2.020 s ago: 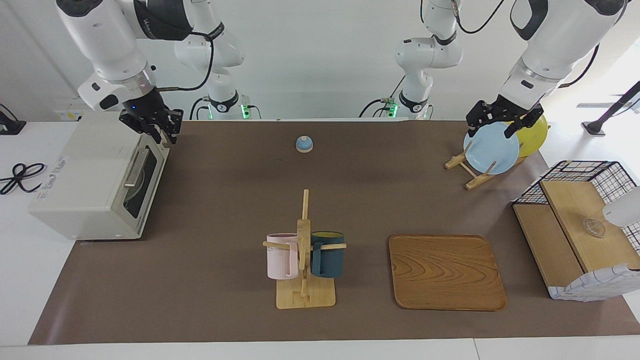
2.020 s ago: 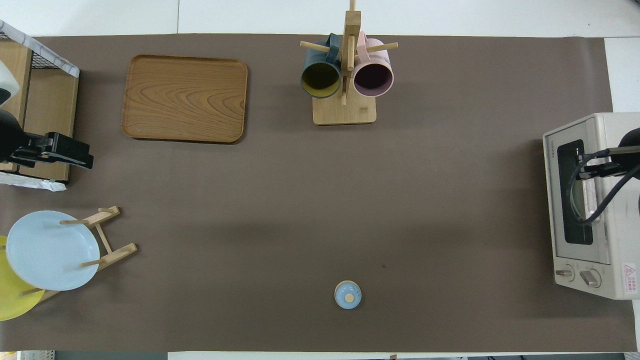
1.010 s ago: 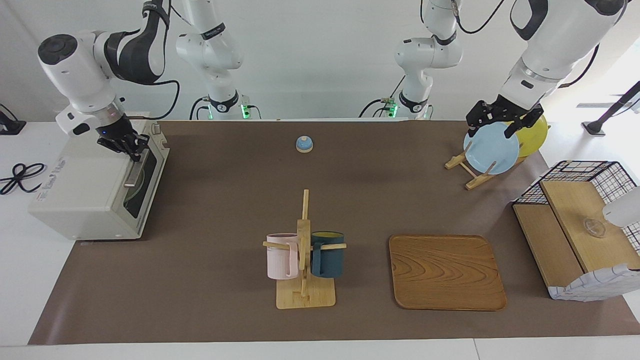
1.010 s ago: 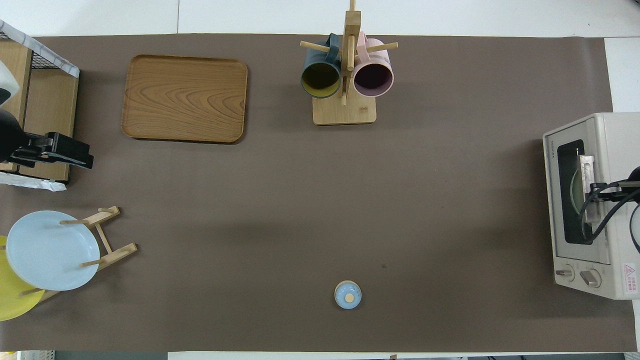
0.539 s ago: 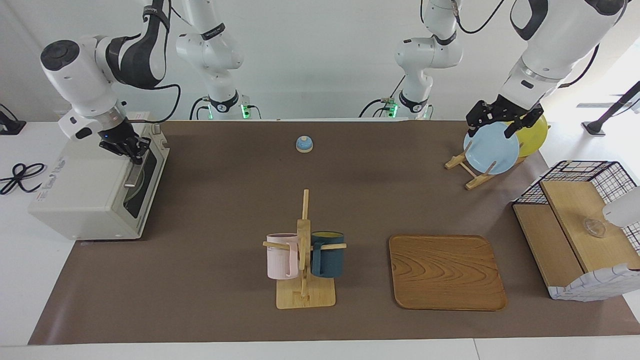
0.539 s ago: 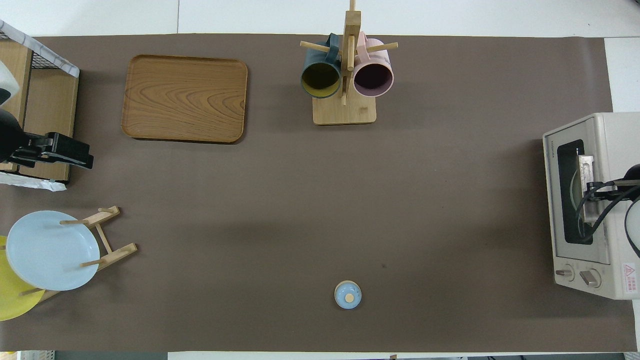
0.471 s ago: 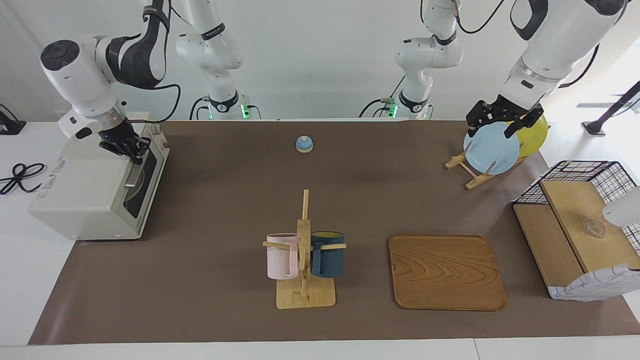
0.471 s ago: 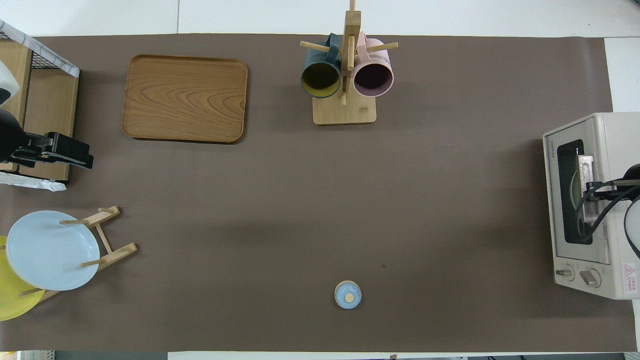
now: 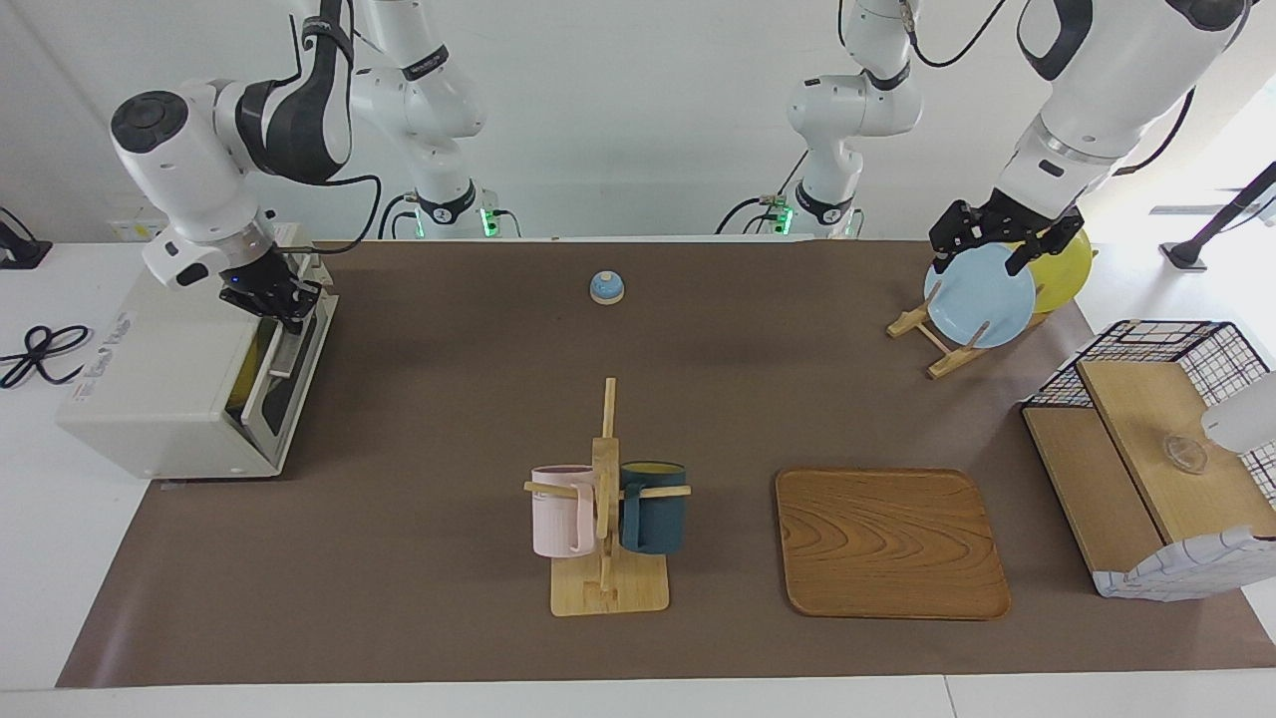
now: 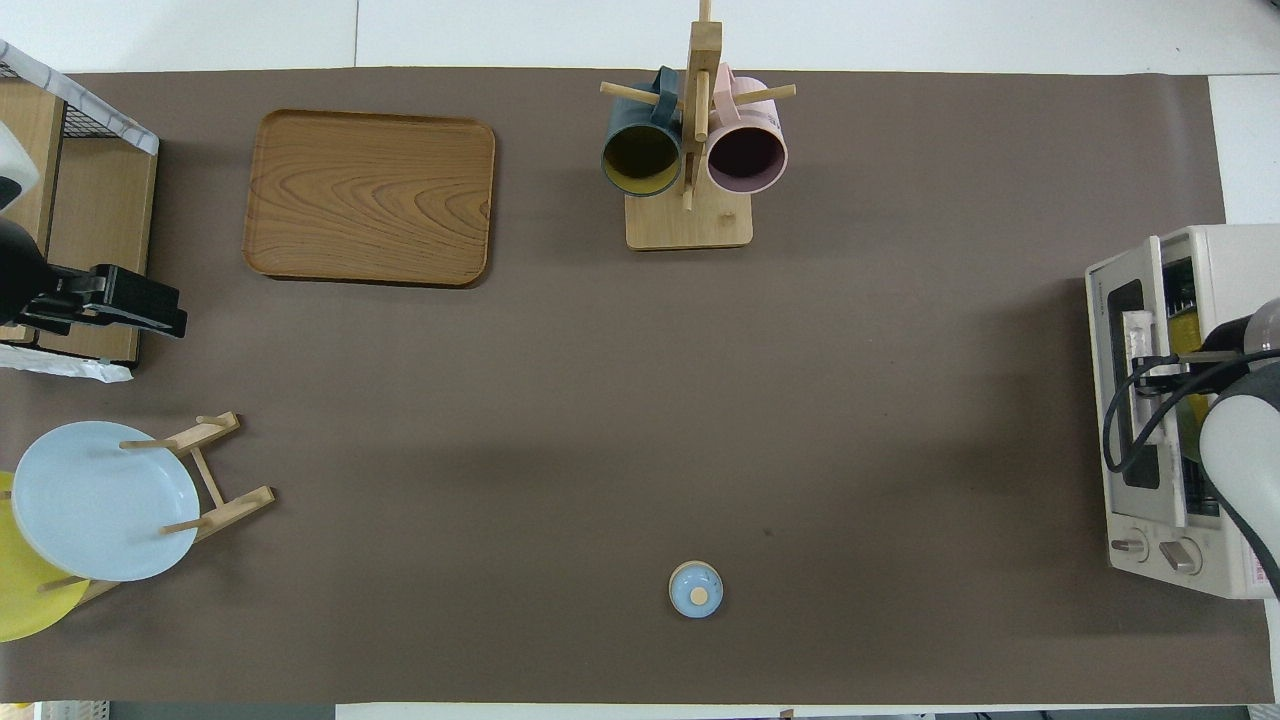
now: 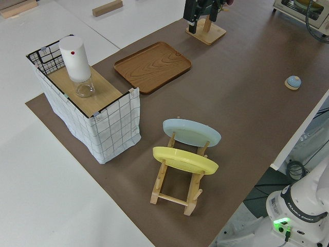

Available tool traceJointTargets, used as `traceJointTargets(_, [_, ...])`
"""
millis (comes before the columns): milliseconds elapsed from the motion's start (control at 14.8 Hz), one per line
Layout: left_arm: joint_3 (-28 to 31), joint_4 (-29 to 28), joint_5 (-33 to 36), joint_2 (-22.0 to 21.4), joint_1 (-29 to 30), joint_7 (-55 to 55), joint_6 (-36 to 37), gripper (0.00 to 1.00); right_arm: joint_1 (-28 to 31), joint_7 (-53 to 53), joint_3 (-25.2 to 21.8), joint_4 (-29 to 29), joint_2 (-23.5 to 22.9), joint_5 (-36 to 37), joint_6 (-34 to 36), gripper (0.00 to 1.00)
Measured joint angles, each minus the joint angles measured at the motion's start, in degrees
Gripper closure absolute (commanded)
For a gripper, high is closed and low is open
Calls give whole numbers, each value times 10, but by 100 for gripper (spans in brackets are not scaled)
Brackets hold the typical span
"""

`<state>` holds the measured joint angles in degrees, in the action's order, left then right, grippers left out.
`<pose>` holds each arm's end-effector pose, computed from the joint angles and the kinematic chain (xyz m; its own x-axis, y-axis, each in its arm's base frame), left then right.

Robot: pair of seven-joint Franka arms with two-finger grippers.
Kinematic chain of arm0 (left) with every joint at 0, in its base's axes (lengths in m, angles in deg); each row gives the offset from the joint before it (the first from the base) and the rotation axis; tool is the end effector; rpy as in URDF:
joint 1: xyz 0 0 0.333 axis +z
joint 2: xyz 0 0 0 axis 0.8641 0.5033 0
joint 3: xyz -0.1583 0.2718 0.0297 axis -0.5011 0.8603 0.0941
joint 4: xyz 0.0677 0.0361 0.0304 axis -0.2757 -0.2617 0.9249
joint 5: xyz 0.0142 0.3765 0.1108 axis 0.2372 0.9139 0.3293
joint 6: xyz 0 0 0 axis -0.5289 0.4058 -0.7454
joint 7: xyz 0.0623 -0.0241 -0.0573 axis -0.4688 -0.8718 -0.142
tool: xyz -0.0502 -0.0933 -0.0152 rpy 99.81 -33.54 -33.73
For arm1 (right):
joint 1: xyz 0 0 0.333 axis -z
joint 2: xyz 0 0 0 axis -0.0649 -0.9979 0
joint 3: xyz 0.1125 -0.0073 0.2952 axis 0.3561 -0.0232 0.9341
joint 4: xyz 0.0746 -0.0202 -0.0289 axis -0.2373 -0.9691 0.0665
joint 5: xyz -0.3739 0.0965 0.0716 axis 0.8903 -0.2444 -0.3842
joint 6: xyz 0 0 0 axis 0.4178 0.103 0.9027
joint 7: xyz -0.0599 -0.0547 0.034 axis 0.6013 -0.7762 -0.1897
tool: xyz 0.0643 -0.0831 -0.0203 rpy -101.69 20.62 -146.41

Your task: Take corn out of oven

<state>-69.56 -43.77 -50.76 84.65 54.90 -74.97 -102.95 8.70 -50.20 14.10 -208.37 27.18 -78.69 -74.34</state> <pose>0.5432 -0.0612 0.6219 0.9916 -0.1105 -0.0676 -0.1092 -0.9938 0.0227 0.5075 -0.0840 0.4630 0.9980 -0.0324 -0.0550 -0.0295 -0.9981 0.0538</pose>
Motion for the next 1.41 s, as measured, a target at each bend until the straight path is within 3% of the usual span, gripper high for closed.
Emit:
traceJointTargets(539, [0,0,0,0,0,0,0,0,-33,25,6,-7,-28,-14,-27,100])
traceJointTargets(1010, [0,0,0,0,0,0,0,0,-58,62,19,-46,-63,-31,-103,100])
traceJointTargets(1414, [0,0,0,0,0,0,0,0,-63,67,22,-73,-66,-32,-148,100])
